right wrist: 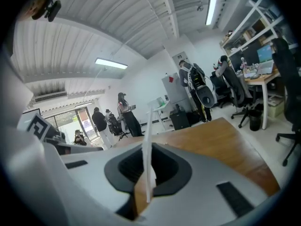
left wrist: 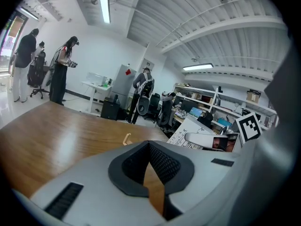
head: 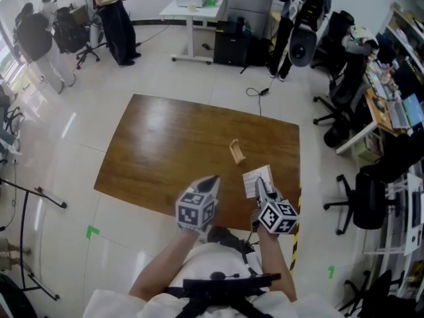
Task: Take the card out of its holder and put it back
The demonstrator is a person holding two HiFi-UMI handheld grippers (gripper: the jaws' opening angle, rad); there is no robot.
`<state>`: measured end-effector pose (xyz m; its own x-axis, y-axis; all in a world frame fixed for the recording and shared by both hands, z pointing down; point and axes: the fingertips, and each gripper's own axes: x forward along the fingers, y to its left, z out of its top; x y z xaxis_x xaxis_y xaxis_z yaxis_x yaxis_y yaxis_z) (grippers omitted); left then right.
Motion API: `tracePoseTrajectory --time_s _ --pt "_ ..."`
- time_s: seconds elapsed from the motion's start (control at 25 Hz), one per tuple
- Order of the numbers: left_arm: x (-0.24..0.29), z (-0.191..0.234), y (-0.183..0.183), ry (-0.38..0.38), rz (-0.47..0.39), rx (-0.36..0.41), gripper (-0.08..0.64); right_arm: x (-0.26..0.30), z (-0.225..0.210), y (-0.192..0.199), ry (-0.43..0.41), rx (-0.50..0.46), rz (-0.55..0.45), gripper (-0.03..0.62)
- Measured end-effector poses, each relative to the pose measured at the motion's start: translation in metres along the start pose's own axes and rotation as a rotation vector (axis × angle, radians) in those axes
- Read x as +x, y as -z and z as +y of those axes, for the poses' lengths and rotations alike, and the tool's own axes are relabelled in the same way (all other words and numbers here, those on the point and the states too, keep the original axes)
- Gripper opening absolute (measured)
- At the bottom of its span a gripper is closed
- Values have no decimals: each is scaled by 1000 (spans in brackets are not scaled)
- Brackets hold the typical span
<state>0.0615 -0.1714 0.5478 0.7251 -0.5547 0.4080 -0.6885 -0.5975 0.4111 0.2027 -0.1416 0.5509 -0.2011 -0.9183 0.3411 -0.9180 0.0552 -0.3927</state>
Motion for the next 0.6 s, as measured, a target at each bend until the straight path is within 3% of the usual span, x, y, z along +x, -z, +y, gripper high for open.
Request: tracePoseTrajectory --time_s 0.6 --pt "4 -6 -2 11 11 35 -3 0 8 -22 -23 -19 -36 21"
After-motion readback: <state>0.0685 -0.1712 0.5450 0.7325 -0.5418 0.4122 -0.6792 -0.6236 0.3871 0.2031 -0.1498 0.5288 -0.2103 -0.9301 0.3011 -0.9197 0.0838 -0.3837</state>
